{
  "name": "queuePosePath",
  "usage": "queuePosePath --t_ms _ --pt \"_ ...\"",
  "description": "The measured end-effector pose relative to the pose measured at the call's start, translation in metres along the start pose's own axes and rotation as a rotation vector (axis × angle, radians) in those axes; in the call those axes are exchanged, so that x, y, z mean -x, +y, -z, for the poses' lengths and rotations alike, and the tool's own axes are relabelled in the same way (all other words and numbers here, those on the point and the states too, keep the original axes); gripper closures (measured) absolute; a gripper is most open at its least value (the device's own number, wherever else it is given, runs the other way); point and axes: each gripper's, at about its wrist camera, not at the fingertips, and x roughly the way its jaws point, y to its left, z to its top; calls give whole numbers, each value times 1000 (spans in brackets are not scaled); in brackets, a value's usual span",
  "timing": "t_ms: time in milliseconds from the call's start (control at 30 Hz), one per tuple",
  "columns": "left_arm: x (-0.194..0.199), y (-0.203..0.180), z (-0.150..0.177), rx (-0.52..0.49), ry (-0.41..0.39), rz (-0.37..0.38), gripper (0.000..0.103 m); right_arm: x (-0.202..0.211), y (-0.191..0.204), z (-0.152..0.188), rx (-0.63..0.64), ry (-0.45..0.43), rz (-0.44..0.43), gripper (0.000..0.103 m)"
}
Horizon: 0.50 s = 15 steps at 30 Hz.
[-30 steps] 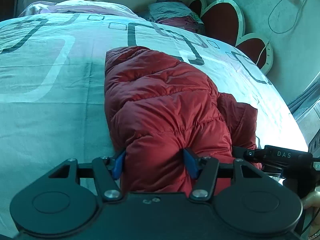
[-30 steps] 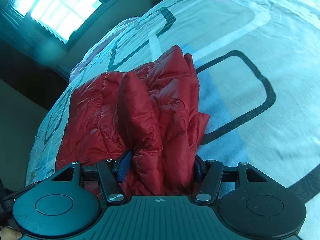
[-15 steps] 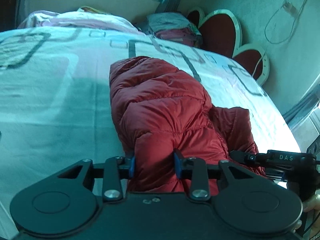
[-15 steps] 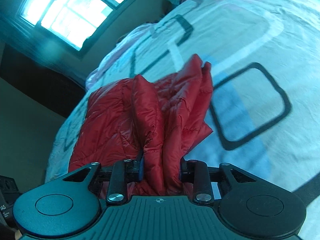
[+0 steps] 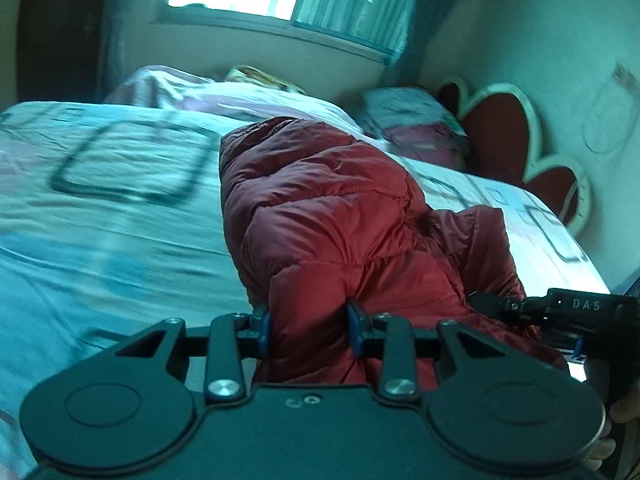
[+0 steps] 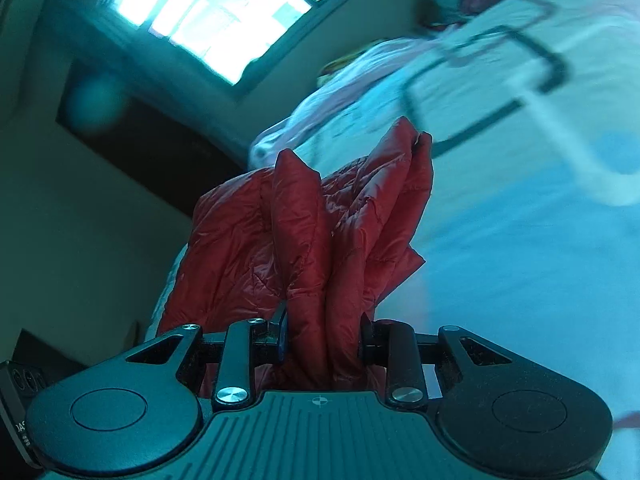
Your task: Fold large clothes
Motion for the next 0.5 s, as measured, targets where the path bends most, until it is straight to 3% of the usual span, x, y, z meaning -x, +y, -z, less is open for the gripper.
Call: queuePosePath --t_ms 333,500 --pt "-2 167 -47 22 -27 -41 69 -165 114 42 45 -21 -14 74" --pt "-14 220 -56 -10 -46 -98 69 -238 141 61 67 -17 -3 74"
